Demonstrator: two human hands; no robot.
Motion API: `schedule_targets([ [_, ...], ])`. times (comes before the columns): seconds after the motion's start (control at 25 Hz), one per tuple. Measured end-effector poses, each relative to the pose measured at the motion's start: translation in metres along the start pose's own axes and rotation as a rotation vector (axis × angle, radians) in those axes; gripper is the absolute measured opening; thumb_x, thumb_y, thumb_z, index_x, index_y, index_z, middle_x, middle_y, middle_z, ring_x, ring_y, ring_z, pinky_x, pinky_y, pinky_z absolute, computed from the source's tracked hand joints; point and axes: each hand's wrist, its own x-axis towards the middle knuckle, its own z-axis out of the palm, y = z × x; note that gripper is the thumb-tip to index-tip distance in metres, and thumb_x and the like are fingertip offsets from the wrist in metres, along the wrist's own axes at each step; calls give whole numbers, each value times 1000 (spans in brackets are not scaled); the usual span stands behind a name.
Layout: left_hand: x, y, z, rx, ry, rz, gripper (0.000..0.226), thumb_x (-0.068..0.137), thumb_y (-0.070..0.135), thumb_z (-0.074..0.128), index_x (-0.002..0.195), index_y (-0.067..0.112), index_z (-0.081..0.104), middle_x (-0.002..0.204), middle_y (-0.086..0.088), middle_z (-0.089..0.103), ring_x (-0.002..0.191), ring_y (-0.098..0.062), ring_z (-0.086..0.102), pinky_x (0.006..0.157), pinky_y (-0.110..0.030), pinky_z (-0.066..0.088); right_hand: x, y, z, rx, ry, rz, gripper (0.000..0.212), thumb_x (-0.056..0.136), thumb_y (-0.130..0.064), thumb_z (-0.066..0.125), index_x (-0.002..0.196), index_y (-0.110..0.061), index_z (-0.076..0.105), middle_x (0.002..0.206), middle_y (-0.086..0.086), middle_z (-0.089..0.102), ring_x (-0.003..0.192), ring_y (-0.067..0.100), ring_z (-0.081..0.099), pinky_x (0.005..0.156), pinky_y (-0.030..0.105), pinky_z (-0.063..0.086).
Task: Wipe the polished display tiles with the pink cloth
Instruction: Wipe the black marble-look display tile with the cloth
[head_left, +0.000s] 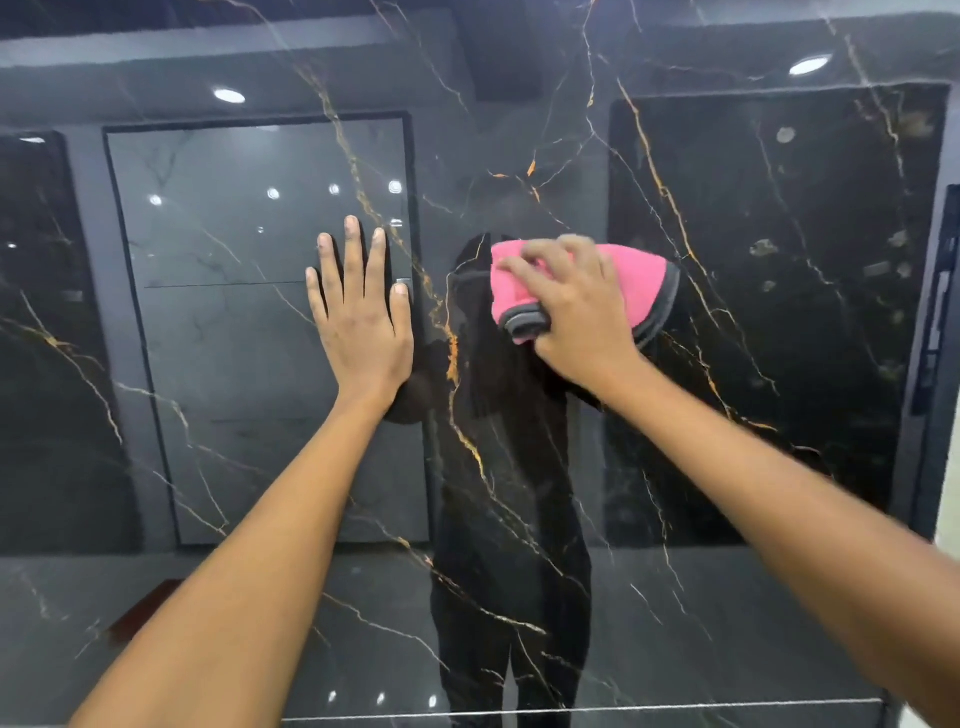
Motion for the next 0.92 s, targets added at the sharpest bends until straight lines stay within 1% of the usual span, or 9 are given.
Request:
schedule_targets([
  [0.12,-32,16,-4,-70,42,-86,51,101,32,34,150,20,35,161,-3,22,149,-28,13,120,-45,5,-119,-47,26,45,-276,-200,84,41,-11,74,122,-16,57,120,0,55,111,28,40,85,37,35],
  [0.28,-129,43,1,-122,-69,-41,50,100,32,32,149,21,34,160,-3,23,149,-27,13,120,-45,6,-191,-38,13,-12,-528,-630,61,56,-18,61,117,-21,61,116,-3,64,109,25,54,92,36,38],
  [0.4,-164,40,12,-70,-158,-41,52,99,31,33,150,23,28,162,-1,18,150,-26,7,120,-45,3,-84,41,-23,-33,-114,-130,52,57,-2,68,109,-7,65,107,15,65,96,39,60,80,43,49],
  [0.52,-172,35,22,19,-171,-25,55,100,32,32,153,22,21,163,-3,13,150,-25,0,120,-44,-3,-63,71,-40,12,124,375,56,67,-20,45,120,-12,63,122,11,58,108,34,43,85,40,35],
  [0.6,-174,34,26,42,-162,-15,56,101,32,30,154,21,18,162,-4,13,150,-27,1,120,-44,-5,-138,39,-14,52,-3,251,64,60,-15,58,123,-15,56,125,8,53,109,30,38,87,45,37],
  [0.68,-174,33,28,47,-155,-7,56,101,33,29,154,20,18,162,-6,14,150,-30,5,120,-44,-4,-223,-5,-3,10,-294,-120,81,45,-15,73,123,-19,51,123,0,52,107,30,41,85,41,36],
  [0.76,-175,33,27,48,-144,0,55,102,33,28,154,20,19,162,-6,16,149,-31,7,120,-45,-4,-235,11,-12,-42,-514,-393,67,52,-16,71,118,-17,57,113,-2,58,103,26,47,81,36,36],
  [0.84,-176,33,28,49,-132,4,55,102,32,29,154,19,19,162,-6,16,149,-31,8,120,-44,-4,-177,52,-35,-25,-433,-104,48,63,-5,62,110,-10,65,102,7,61,93,31,52,74,34,35],
  [0.92,-176,33,30,33,-126,-11,56,101,32,30,155,19,19,162,-6,16,149,-31,8,120,-44,-4,-118,81,-52,0,-38,361,53,61,-3,57,113,-9,66,109,10,60,95,29,44,75,31,28],
])
